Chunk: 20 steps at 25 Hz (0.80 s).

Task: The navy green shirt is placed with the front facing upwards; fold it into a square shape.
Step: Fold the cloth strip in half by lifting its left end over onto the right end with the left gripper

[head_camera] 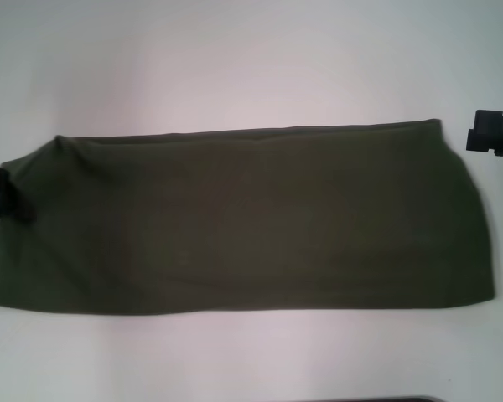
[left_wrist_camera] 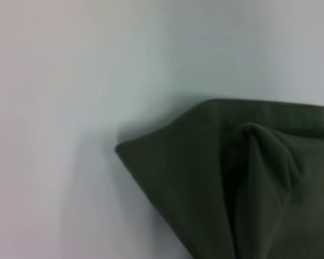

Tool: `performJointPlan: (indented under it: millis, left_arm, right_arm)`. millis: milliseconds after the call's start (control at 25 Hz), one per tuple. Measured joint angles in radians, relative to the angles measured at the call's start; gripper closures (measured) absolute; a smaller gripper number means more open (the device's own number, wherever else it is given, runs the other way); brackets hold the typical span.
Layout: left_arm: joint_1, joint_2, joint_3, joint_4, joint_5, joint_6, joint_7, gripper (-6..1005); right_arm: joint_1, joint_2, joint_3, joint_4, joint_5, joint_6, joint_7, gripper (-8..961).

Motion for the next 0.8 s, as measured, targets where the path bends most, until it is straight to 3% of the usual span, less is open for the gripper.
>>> performJointPlan:
  millis: [320,520,800]
  left_arm:
    - [0.001,0.035,-0.004,-0.001,0.088,-0.040,-0.053,945]
    - [0.001,0.029,-0.008,-0.043,0.177,-0.063,-0.095,946]
    - [-0.008,0.042,-0.116,-0.052,0.042,0.048,0.001,946]
  right_arm:
    - [0.002,-0.003,0.000,0.000,0.001,0.004,0.002,39]
    - [0.001,-0.003,0.000,0.000,0.003,0.005,0.003,40]
    - [0.002,-0.003,-0.003,0.000,0.000,0.006,0.004,40]
